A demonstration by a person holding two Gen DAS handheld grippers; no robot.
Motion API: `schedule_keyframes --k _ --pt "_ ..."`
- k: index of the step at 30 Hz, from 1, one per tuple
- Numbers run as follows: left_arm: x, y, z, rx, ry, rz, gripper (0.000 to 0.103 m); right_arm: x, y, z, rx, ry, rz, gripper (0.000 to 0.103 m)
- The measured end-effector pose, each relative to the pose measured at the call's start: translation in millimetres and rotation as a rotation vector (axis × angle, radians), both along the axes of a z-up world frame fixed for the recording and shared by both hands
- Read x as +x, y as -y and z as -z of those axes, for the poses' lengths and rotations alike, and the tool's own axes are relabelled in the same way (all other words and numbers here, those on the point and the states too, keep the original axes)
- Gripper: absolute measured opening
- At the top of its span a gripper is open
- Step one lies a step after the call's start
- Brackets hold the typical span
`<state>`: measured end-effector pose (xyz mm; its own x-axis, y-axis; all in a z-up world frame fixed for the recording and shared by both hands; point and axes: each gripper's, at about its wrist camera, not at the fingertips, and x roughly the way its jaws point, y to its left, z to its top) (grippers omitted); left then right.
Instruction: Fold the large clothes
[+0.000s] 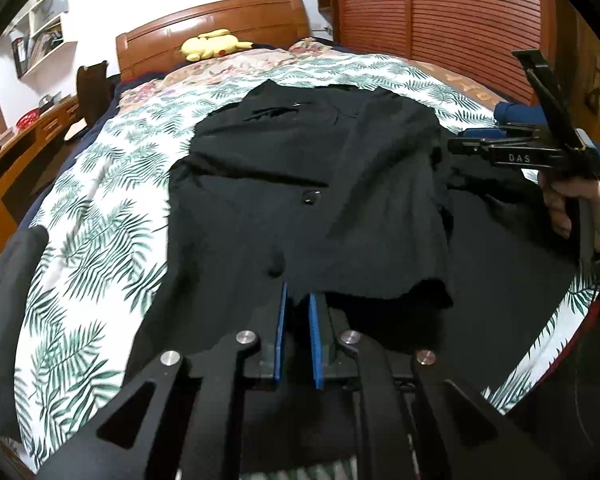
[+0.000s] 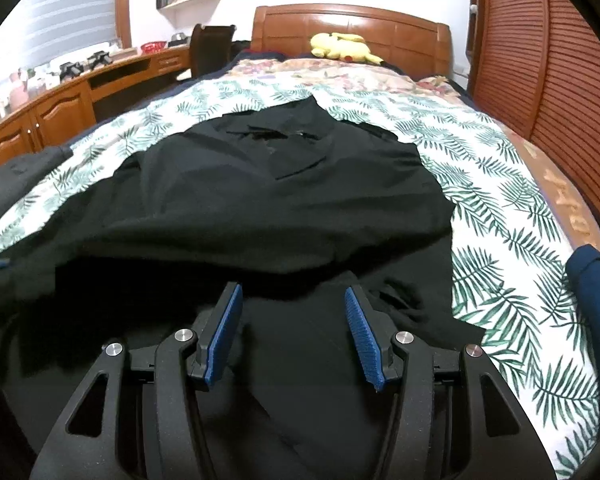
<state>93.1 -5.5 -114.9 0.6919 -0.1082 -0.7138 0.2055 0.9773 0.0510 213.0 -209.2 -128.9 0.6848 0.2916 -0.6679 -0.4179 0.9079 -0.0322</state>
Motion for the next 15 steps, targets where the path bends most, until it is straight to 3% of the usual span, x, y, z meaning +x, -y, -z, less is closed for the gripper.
schedule_keyframes --k 10,15 --pt "-23 -34 -17 -0.050 0.041 -0.057 0.010 -4 -32 -10 0.076 0.026 -0.056 0.055" --pt "-26 -44 -21 -0.056 0.051 -0.068 0.017 -13 -65 -3 0.064 -0.013 -0.151 0.055"
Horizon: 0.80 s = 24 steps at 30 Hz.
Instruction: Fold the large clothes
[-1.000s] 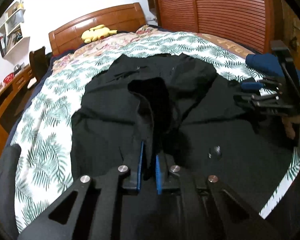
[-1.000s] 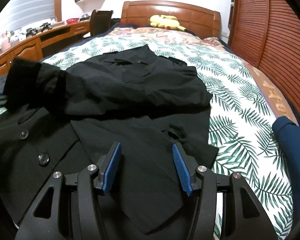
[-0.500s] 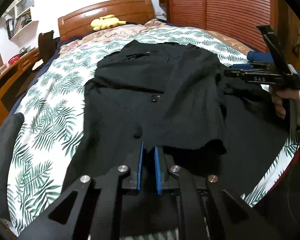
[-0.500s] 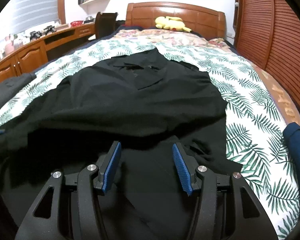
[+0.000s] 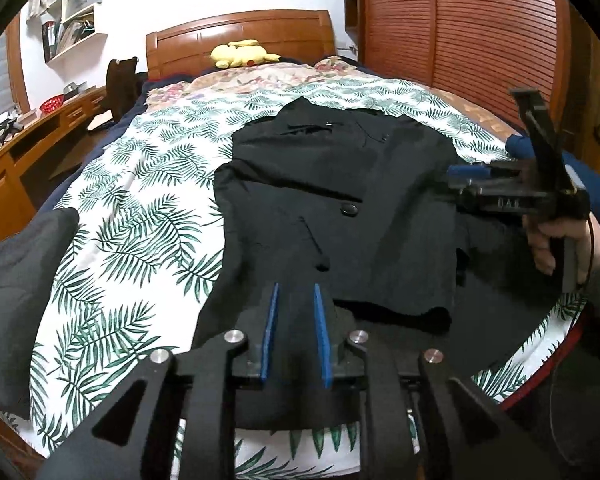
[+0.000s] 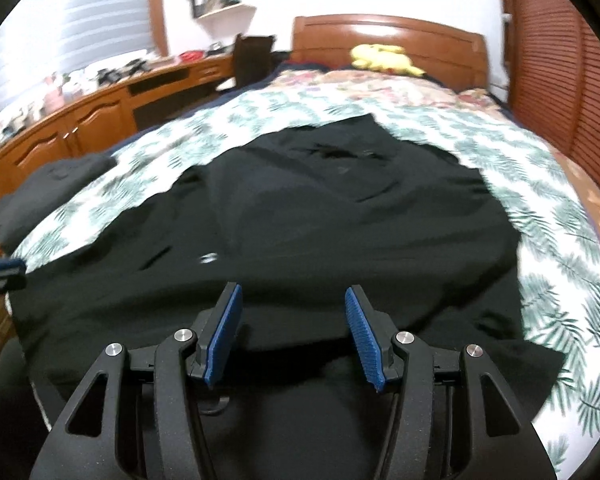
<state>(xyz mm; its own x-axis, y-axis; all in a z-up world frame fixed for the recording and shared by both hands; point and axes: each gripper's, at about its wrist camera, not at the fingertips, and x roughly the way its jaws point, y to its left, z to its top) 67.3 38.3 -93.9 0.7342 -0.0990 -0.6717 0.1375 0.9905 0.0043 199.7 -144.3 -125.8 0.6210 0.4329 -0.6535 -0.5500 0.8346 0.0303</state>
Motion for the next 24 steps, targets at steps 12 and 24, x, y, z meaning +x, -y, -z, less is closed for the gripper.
schedule_keyframes --k 12,24 --pt "-5 -16 -3 -0.038 0.025 -0.027 0.038 -24 -41 41 -0.110 -0.183 -0.222 0.056" --pt "3 -23 16 0.000 -0.013 -0.095 0.043 -28 -41 45 -0.111 -0.153 -0.224 0.060"
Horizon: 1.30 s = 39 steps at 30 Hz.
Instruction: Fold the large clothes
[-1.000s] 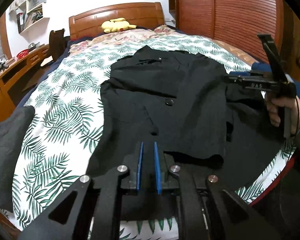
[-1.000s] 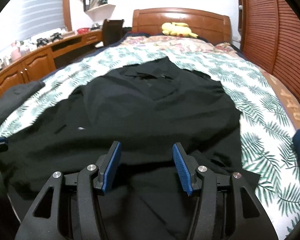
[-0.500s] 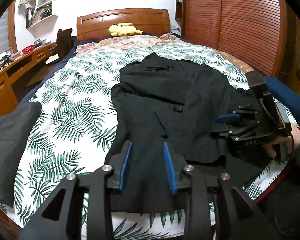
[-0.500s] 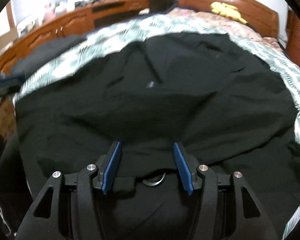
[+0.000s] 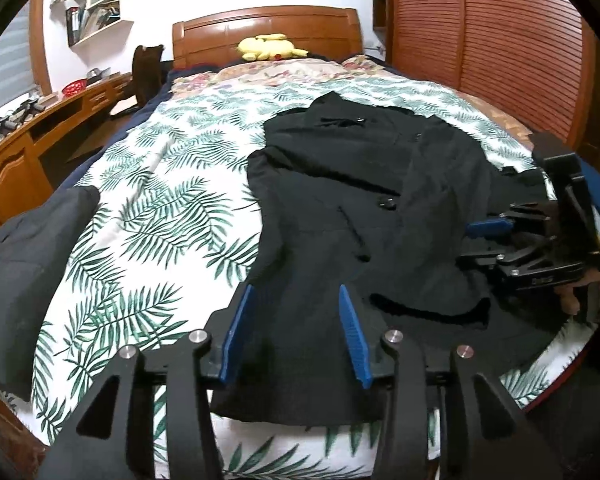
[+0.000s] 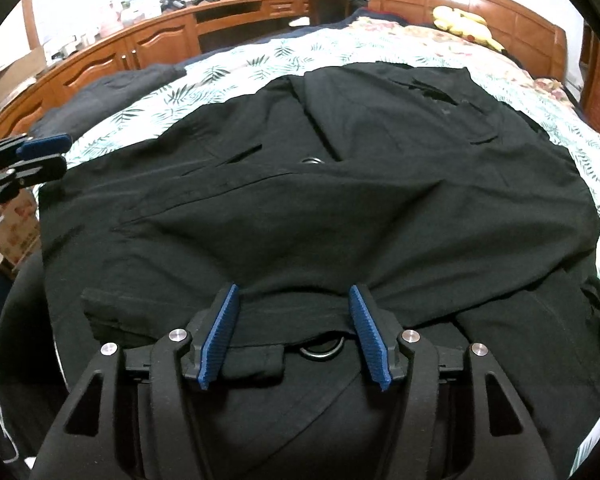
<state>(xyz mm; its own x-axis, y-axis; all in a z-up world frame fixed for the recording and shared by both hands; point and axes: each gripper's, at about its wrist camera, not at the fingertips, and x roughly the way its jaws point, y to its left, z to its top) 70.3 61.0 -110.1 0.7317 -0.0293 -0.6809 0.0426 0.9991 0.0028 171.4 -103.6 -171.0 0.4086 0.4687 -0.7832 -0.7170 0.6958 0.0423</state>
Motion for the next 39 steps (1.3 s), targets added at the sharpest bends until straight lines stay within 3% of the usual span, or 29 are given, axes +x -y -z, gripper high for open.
schedule_keyframes --k 14,24,30,34,39 --pt "-6 -27 16 -0.031 -0.013 -0.036 0.043 -5 17 -7 0.026 0.010 0.054 0.062" --pt "-19 -35 25 -0.049 -0.037 -0.030 0.043 -50 109 -27 -0.071 0.103 0.268 0.062" --pt "-22 -37 30 -0.056 -0.048 -0.044 0.043 -63 164 -26 -0.086 0.078 0.396 0.062" --pt "-26 -39 28 -0.065 -0.034 -0.057 0.042 -71 185 -25 -0.089 0.079 0.443 0.062" --pt "-37 -46 26 -0.094 -0.013 -0.071 0.032 -79 193 -23 -0.099 0.080 0.475 0.063"
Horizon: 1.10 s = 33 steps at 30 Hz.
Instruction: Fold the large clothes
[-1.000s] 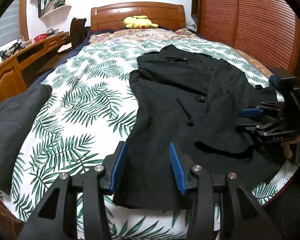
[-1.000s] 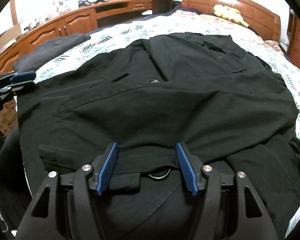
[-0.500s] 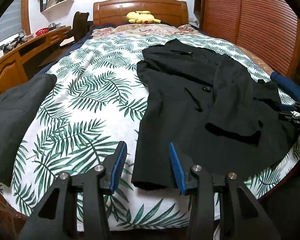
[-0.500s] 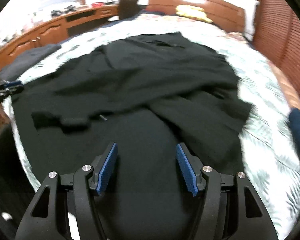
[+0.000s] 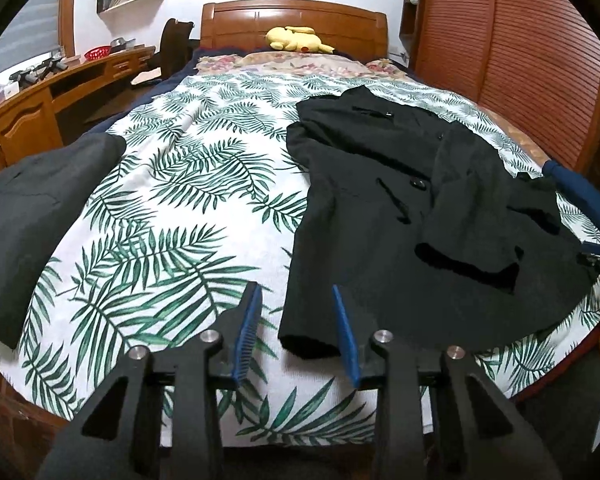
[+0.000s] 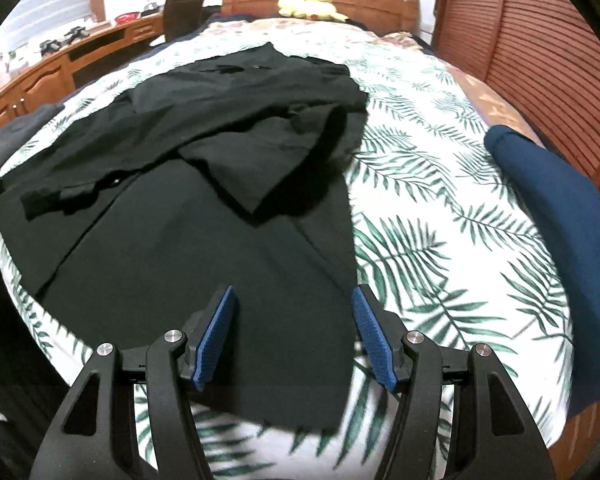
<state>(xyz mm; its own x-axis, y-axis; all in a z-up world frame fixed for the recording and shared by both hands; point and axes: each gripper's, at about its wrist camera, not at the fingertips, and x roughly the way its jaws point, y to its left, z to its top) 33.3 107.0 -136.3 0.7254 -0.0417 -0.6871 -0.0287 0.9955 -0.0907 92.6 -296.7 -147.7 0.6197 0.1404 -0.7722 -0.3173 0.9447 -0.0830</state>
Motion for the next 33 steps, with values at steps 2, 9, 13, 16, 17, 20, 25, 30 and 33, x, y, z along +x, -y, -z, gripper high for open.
schedule_keyframes --k 2,9,13,16,17,20,25,30,33 --pt "-2 0 2 0.001 -0.005 0.003 0.029 -4 6 2 0.005 -0.005 0.009 0.063" --pt "0 -2 12 -0.005 -0.044 0.000 0.029 -10 12 6 0.025 -0.004 0.015 0.063" --pt "1 0 15 -0.002 -0.047 -0.001 0.029 -10 11 7 0.020 -0.002 0.017 0.063" --pt "1 -2 17 -0.007 -0.051 -0.003 0.029 -9 11 9 0.026 -0.004 0.022 0.063" --pt "1 -2 18 -0.008 -0.051 -0.004 0.029 -10 11 10 0.028 -0.008 0.018 0.064" --pt "0 0 18 -0.004 -0.048 -0.004 0.029 -12 10 9 0.052 -0.021 -0.001 0.064" --pt "-3 5 17 -0.036 -0.044 0.028 0.024 -20 7 8 0.081 -0.037 -0.040 0.062" --pt "-1 8 15 -0.035 -0.044 0.037 0.012 -21 7 10 0.075 -0.031 -0.037 0.046" --pt "-1 7 10 -0.039 -0.038 0.039 0.004 -19 8 7 0.086 -0.034 -0.049 0.025"
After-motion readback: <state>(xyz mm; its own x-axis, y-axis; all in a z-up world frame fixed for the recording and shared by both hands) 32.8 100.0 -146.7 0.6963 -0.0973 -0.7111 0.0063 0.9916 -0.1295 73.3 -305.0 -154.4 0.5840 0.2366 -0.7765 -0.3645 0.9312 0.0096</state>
